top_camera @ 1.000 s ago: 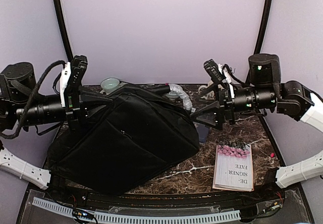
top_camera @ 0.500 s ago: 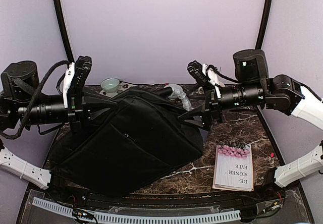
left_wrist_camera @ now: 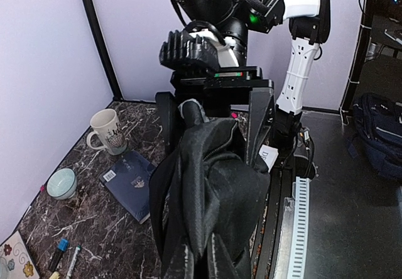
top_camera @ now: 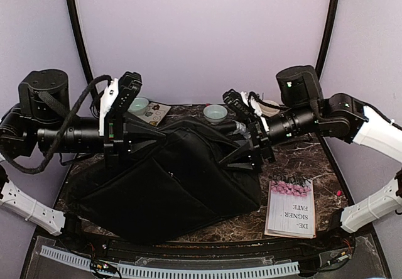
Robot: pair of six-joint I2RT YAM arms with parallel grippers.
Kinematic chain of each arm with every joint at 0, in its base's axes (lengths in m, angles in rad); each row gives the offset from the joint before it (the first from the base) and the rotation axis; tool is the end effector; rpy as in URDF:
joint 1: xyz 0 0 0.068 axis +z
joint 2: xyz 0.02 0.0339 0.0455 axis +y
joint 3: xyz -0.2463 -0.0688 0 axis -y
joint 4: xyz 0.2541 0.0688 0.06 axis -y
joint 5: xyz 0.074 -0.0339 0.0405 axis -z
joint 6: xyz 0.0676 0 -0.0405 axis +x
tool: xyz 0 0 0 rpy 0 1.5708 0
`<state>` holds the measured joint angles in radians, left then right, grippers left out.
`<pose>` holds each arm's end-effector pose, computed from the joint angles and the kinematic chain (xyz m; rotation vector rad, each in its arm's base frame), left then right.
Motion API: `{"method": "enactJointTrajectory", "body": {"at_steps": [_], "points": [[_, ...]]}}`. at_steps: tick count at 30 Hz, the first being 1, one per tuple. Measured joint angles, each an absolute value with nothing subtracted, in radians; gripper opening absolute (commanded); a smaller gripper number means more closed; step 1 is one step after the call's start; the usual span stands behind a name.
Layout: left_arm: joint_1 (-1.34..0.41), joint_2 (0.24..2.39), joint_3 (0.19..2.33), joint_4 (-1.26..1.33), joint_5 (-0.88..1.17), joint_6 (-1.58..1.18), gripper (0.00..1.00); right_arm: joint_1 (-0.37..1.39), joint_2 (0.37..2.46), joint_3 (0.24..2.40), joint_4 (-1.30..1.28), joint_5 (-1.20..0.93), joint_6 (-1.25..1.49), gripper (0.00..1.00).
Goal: Pack the student bag
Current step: Pass from the left arm to the right, then place the student bag at the center of the board.
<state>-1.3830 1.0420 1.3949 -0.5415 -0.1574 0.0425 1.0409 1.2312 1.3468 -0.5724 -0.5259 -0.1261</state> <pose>0.0574 -0.2453 0.4439 1.1060 1.4621 -0.8270 0.1235 0.2780 0.3762 -1.4594 1.5678 1.0912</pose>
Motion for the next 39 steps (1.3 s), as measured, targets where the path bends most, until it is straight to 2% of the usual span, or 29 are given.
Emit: {"method": "enactJointTrajectory", "body": {"at_steps": [2,9,13,15,18,19,21,23,25,33,39], "points": [[-1.383,1.063,1.418,-0.564,-0.147,0.047,0.0,1.041,1.253,1.341,-0.573,-0.539,-0.123,0.64],[-1.378,1.16,1.549,-0.704,-0.124,0.048,0.0,1.037,1.25,1.307,-0.567,-0.574,-0.125,0.02],[-1.374,1.182,1.596,-0.74,-0.131,0.047,0.0,1.032,1.25,1.307,-0.562,-0.611,-0.134,0.0],[-1.377,1.189,1.613,-0.756,-0.131,0.047,0.07,1.031,1.25,1.307,-0.559,-0.627,-0.13,0.0],[-1.377,1.197,1.631,-0.763,-0.144,0.042,0.29,1.028,1.249,1.306,-0.544,-0.636,-0.113,0.0],[-1.377,1.199,1.637,-0.763,-0.154,0.049,0.39,1.026,1.247,1.304,-0.531,-0.633,-0.102,0.0],[-1.377,1.201,1.652,-0.746,-0.172,0.047,0.66,1.026,1.238,1.283,-0.491,-0.62,-0.073,0.0],[-1.378,1.201,1.667,-0.73,-0.191,0.048,0.87,1.027,1.223,1.255,-0.462,-0.598,-0.043,0.0],[-1.378,1.201,1.688,-0.722,-0.216,0.048,0.97,1.026,1.206,1.228,-0.433,-0.556,-0.004,0.0],[-1.378,1.242,1.87,-0.762,-0.382,0.032,0.99,1.024,1.192,1.17,-0.223,-0.364,0.218,0.0],[-1.378,1.249,1.962,-0.784,-0.509,0.001,0.99,1.021,1.345,1.224,0.013,-0.281,0.427,0.0]]}}
